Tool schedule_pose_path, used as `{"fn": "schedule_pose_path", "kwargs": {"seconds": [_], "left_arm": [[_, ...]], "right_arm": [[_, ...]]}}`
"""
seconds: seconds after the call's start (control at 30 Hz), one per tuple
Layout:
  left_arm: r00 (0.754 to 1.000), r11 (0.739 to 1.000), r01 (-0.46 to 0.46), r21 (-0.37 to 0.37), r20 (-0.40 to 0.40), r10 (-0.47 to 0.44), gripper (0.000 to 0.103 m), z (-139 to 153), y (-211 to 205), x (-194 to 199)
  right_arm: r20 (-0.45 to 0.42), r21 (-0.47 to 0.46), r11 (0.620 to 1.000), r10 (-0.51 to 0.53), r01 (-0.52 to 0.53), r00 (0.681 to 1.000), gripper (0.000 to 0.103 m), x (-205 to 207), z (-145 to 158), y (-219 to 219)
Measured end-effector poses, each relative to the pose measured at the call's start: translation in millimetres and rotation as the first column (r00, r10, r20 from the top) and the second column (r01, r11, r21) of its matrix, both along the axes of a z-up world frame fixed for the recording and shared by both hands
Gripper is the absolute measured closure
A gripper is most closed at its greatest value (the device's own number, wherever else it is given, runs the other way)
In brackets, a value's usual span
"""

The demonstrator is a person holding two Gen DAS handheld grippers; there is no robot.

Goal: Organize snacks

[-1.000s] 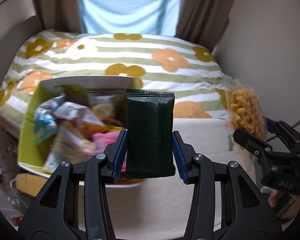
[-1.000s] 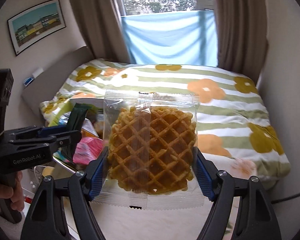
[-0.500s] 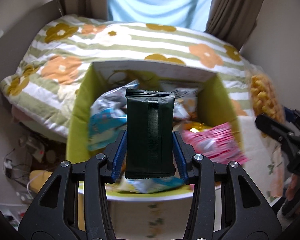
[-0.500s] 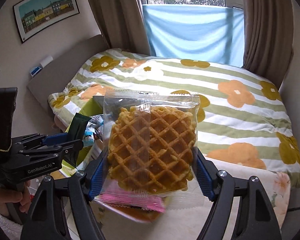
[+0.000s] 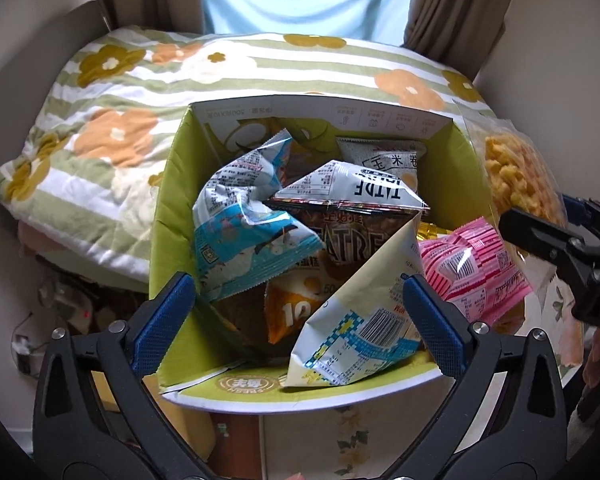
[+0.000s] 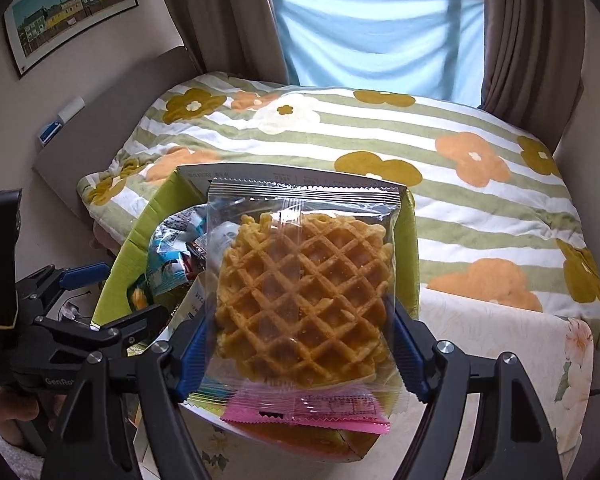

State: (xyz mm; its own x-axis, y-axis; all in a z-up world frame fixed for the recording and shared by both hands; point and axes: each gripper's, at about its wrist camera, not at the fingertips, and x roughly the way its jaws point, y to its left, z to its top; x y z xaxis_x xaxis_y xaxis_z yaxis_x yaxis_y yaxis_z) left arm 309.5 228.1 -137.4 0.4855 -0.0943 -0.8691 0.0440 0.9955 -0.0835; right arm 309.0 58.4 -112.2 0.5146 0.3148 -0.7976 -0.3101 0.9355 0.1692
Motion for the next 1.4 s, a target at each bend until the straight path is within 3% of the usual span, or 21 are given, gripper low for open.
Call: {"fn": "schedule_pose_path", "kwargs": {"seconds": [0.2,0.27,0.3,0.33,0.43,0.7,0.93,1.07,1.3,1.4], "left_arm": [[1.000,1.000,-0.002,0.005,0.009,0.002,0.000,3,4,-4],[1.000,1.000,-0.003,0.015,0.008,0.003,0.000,3,5,-5],[1.000,1.000,-0.006,0.020,0.006,0.006,0.000,3,5,-5],[1.000,1.000,-0.011,0.023,0.007,0.011,0.000,3,5,-5],[1.000,1.000,-0.015,0.012,0.007,0.015,0.000,3,6,-7],[1.000,0.999,-0.008,0.042,0.022,0.007,0.000,9,1,-11],[0.992,0.998,-0.023,0.058,0.121,0.016,0.000,48,-12,-34],[0.978,0.996,-0.040,0.076,0.208,0.023,0.000,80,-29,-60],[0.919,0.992,-0.094,0.079,0.390,0.056,0.000,130,-64,-126],[0.901,0.994,-0.088,0.072,0.432,0.049,0.000,140,-79,-152]], "right_arm": [[-0.022,0.001,1.000,-0.017,0.017,1.000,0.027,15,-2,7],[-0.037,0.007,1.000,-0.016,0.016,0.999,0.018,20,-6,8],[-0.027,-0.004,1.000,-0.018,0.018,0.999,0.004,20,-8,8],[-0.009,-0.022,0.999,-0.024,0.024,1.000,0.000,19,-9,9],[0.015,-0.044,0.998,-0.034,0.035,0.999,0.000,14,-9,8],[0.003,0.010,0.998,-0.056,0.056,0.998,0.000,1,-5,-2],[0.071,0.044,0.996,-0.082,0.079,0.994,0.000,-20,27,-17],[0.156,0.040,0.992,-0.122,0.117,0.980,0.000,-47,56,-38],[0.307,0.006,0.980,-0.190,0.198,0.933,0.000,-115,101,-86],[0.346,0.006,0.969,-0.232,0.245,0.909,0.000,-144,111,-105]]}}
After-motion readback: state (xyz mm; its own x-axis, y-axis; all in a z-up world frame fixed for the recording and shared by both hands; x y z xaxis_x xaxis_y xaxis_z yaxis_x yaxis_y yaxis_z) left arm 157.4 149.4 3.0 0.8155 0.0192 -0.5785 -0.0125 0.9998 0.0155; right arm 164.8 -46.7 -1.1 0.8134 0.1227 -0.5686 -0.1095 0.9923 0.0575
